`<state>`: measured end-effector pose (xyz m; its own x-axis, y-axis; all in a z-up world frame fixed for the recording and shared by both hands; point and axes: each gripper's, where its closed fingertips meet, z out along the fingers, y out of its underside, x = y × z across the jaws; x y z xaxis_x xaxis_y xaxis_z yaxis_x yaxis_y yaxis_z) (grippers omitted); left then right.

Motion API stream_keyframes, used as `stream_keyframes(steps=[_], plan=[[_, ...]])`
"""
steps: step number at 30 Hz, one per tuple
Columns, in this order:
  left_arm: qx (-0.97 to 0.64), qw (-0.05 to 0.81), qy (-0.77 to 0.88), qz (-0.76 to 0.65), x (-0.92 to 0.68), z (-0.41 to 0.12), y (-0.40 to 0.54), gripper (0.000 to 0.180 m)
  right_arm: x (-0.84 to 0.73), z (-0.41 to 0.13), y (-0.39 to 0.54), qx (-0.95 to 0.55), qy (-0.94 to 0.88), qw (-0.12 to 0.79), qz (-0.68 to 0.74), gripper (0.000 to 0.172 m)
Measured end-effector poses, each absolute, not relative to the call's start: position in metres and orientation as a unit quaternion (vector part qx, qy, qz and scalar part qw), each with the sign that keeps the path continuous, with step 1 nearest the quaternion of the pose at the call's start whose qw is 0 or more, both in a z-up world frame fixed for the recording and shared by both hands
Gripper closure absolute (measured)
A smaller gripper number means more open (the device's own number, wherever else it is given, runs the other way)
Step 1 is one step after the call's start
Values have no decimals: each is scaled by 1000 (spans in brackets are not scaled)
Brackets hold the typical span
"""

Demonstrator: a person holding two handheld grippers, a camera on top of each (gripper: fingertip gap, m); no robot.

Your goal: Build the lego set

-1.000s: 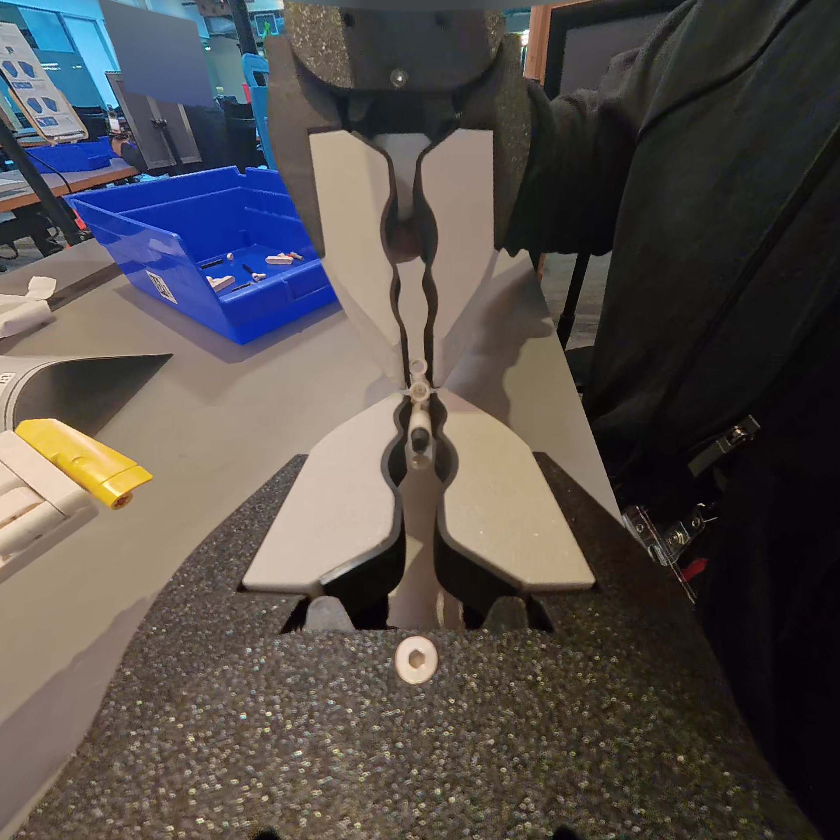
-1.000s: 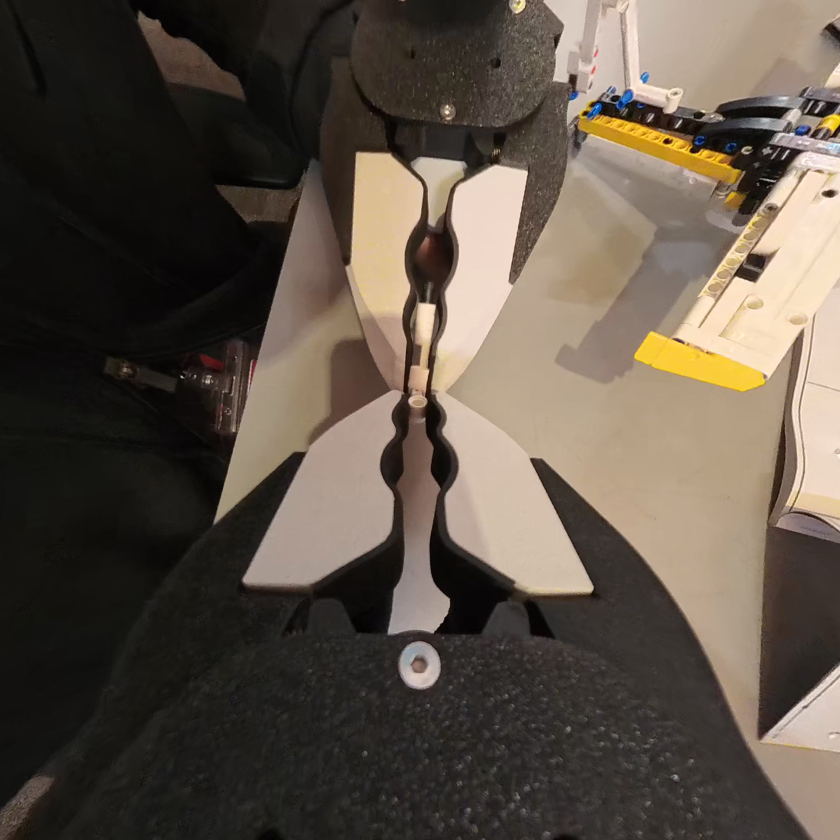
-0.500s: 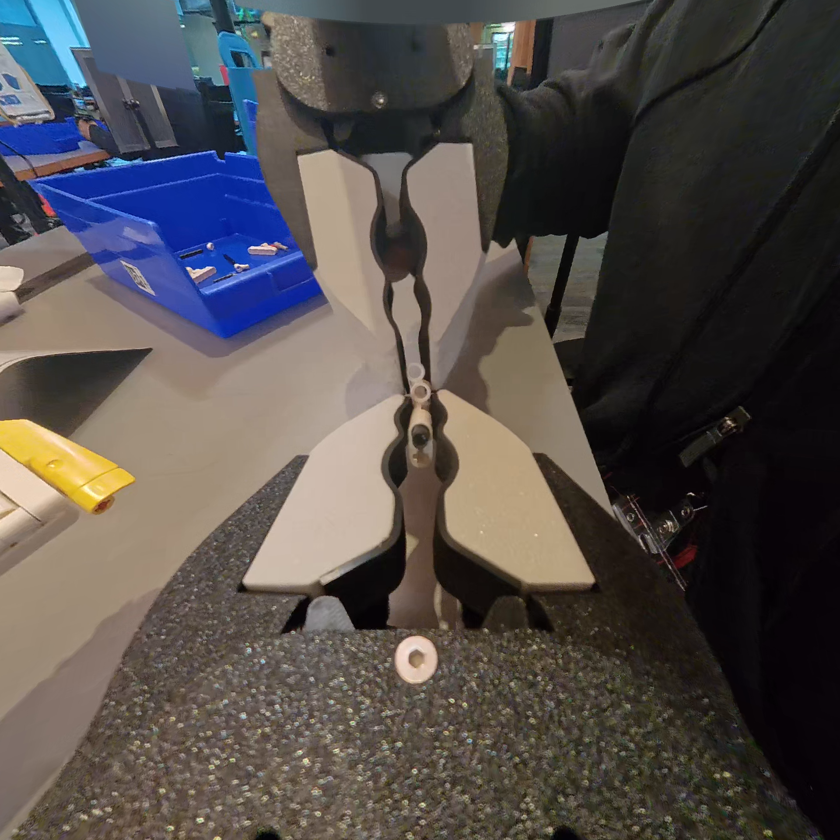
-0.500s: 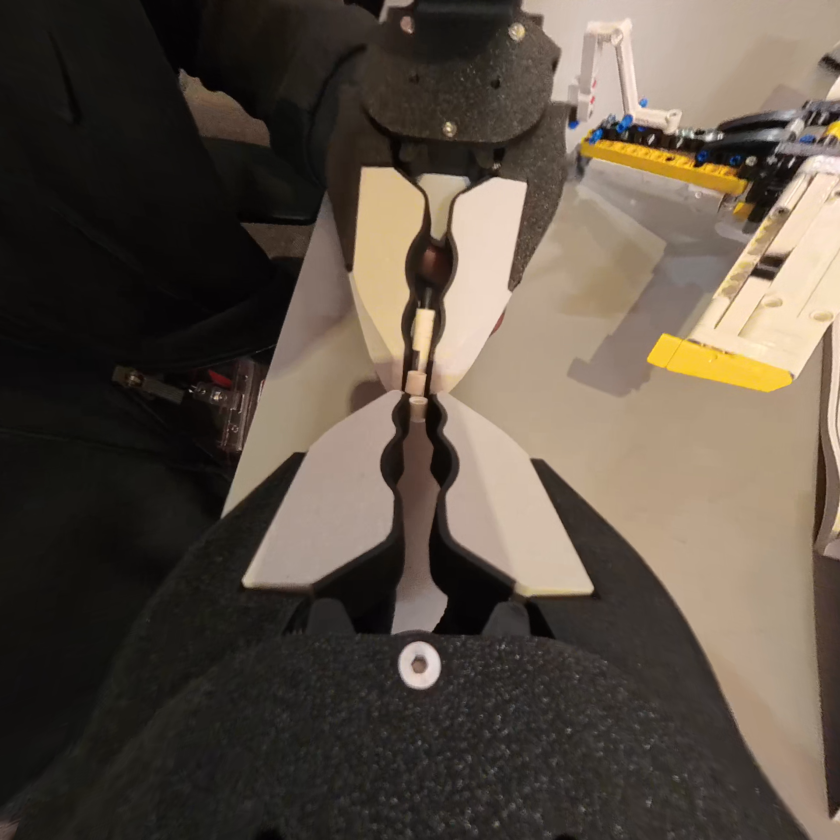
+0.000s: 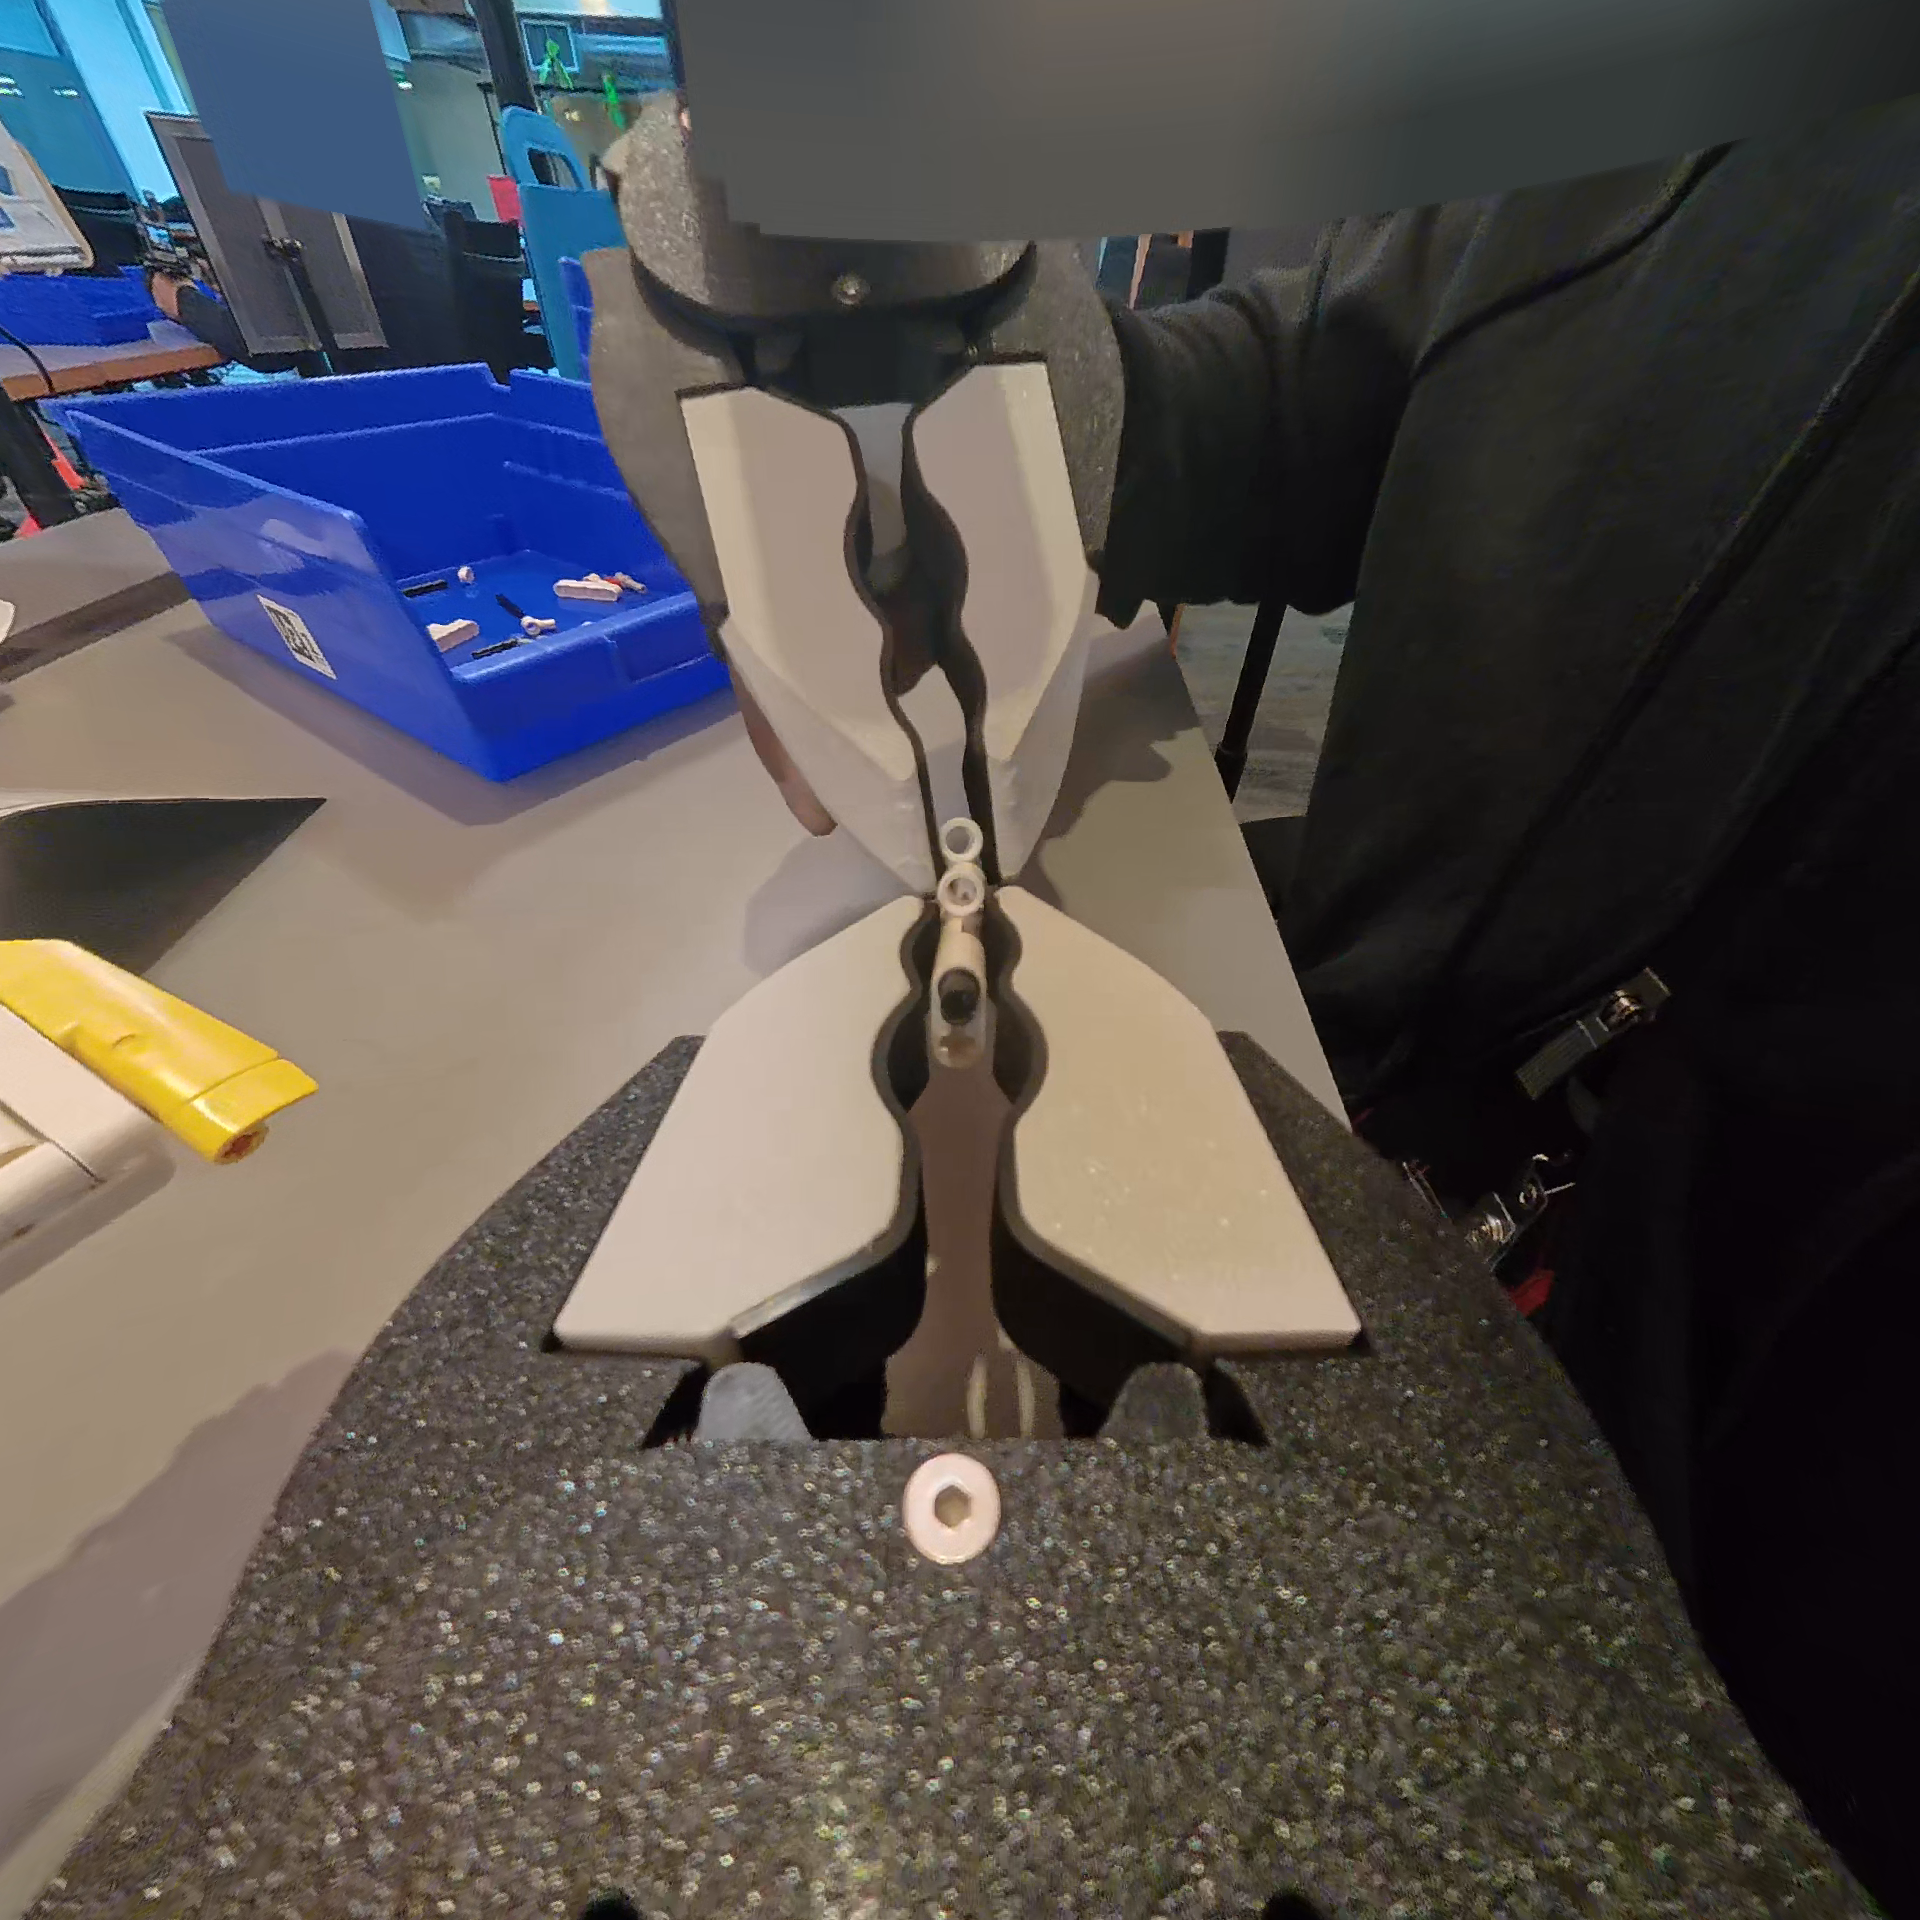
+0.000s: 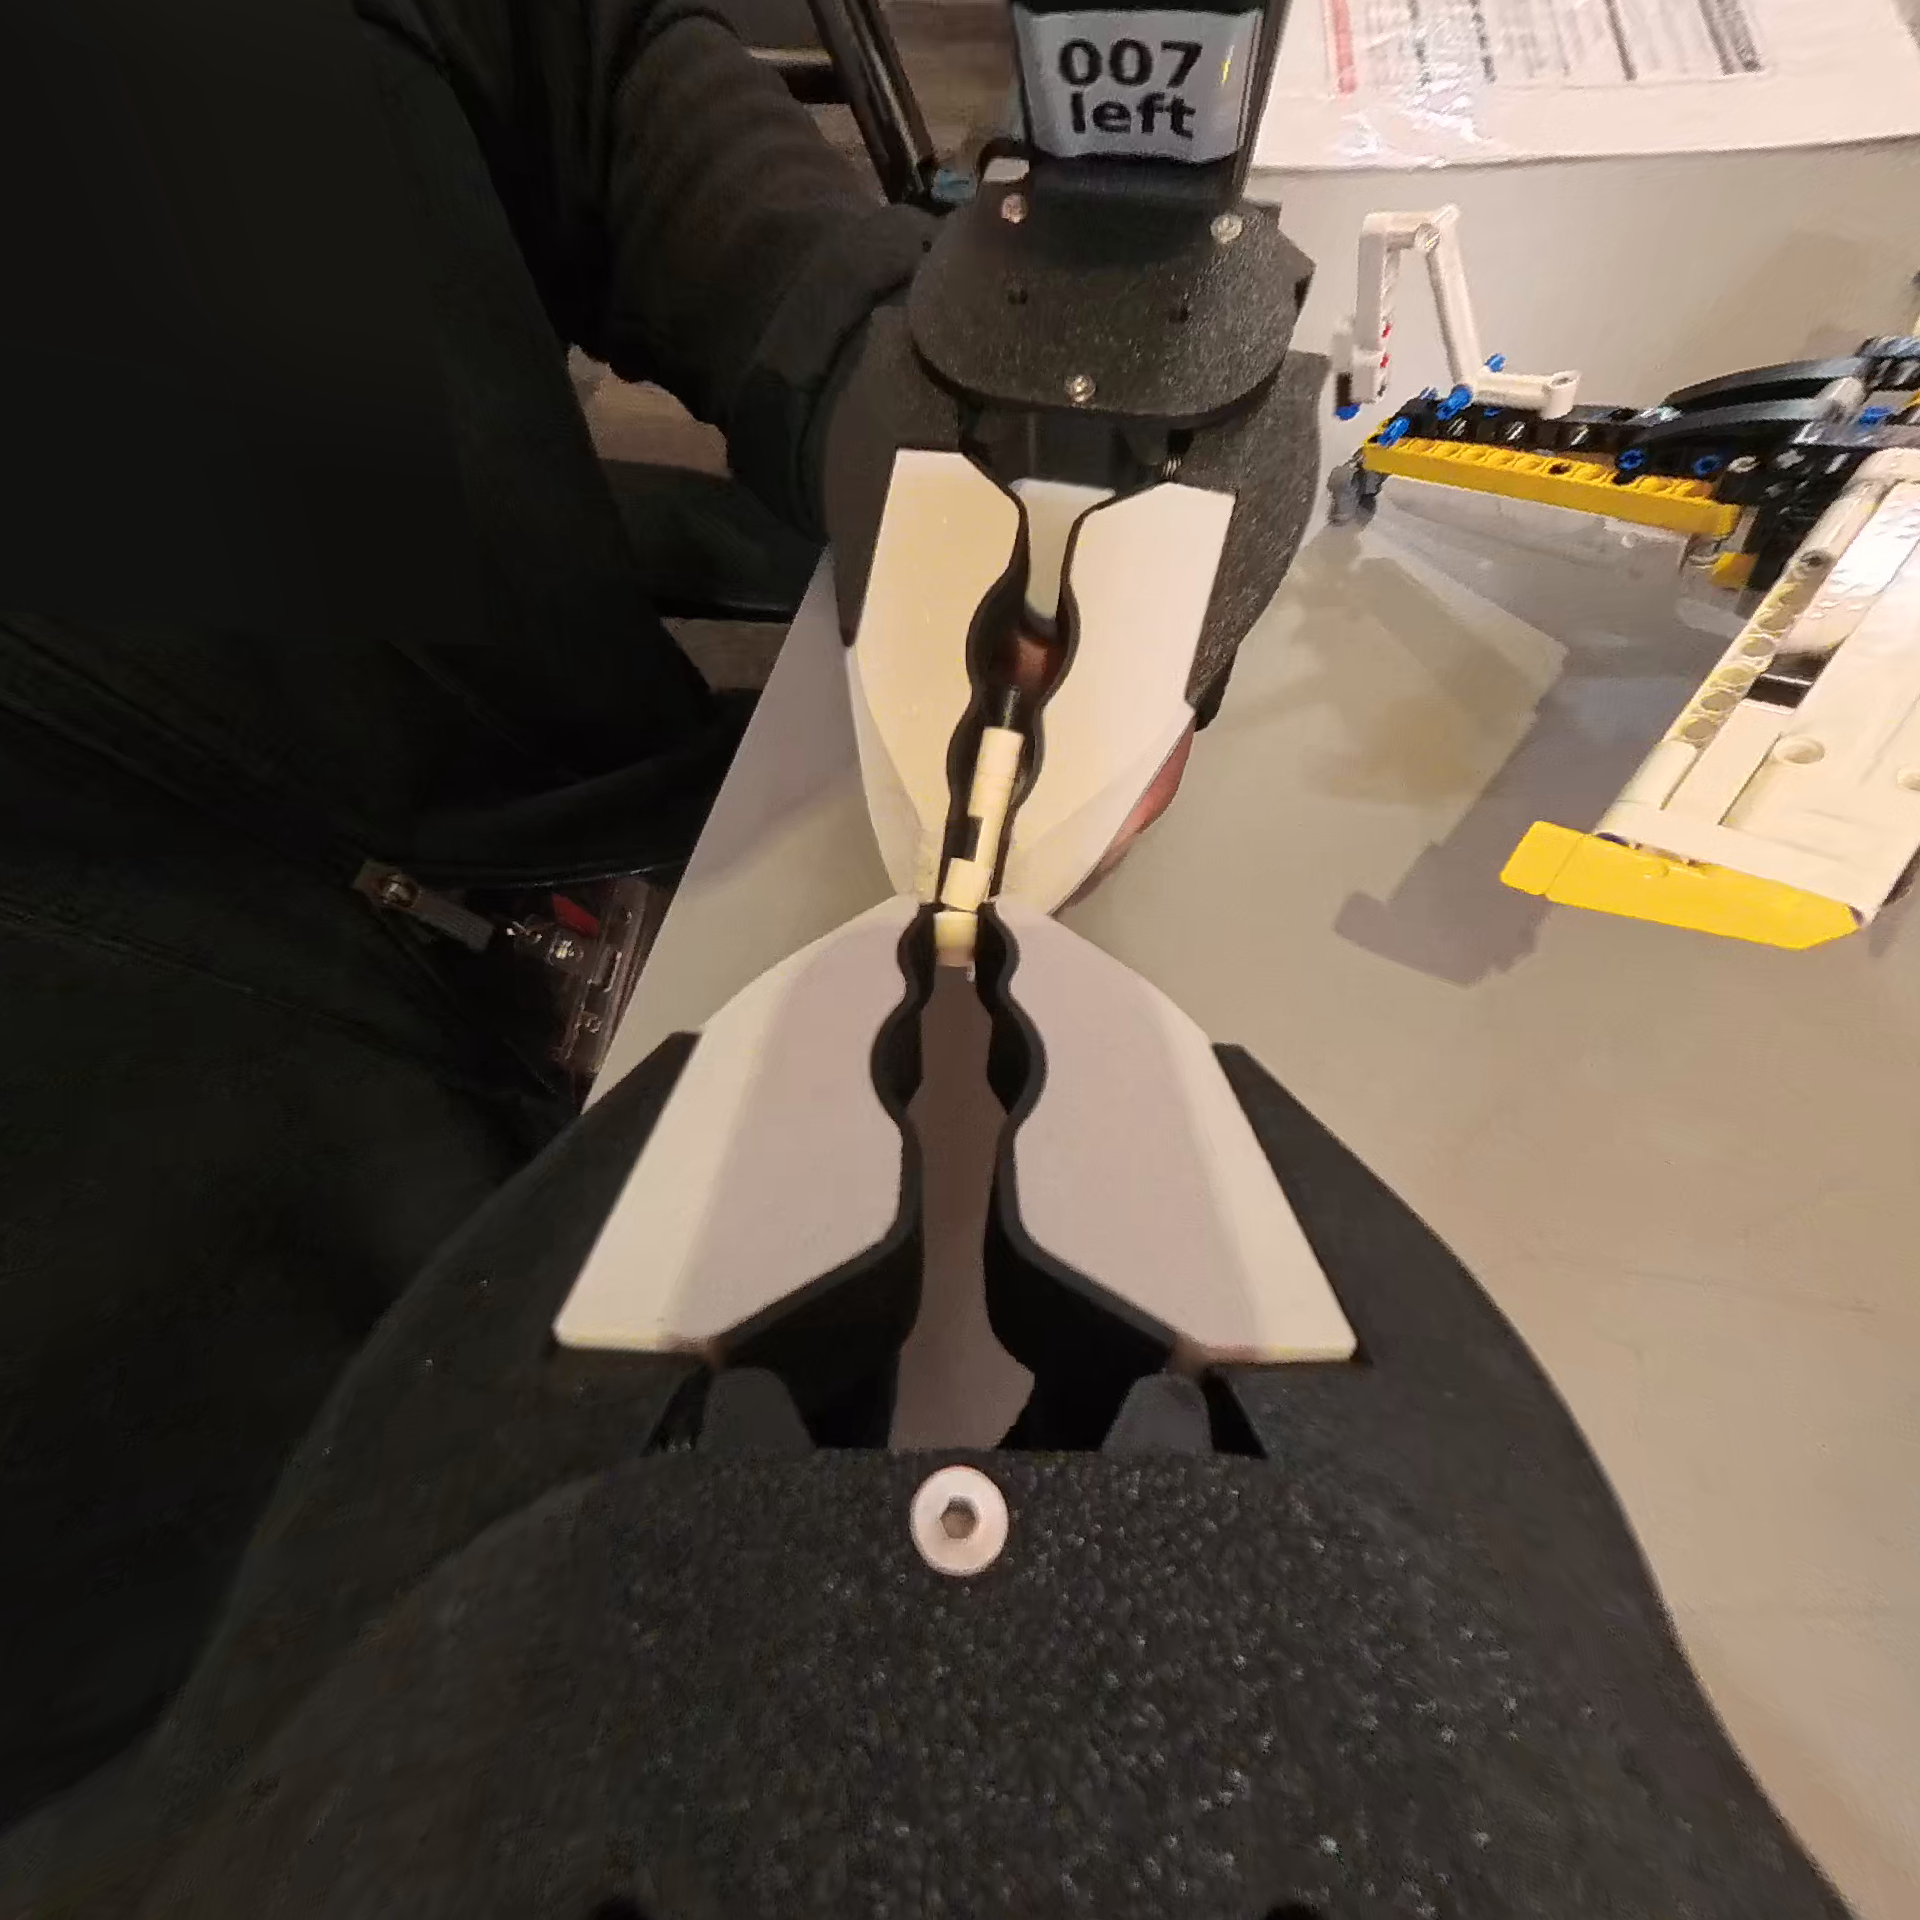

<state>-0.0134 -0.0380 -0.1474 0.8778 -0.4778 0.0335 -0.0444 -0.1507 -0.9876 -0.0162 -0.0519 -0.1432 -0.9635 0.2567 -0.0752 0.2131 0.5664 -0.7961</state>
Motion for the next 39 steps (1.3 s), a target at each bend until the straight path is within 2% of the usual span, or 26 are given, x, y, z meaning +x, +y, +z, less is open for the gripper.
stream_keyframes(steps=[27,39], plan=[[-719,651,143,-198,-22,-137,-40,173,-21,-135,-43,-169,-849,52,498,164],[-708,675,106,-179,-33,-131,-36,173,-31,-117,-46,-225,-761,75,604,165]])
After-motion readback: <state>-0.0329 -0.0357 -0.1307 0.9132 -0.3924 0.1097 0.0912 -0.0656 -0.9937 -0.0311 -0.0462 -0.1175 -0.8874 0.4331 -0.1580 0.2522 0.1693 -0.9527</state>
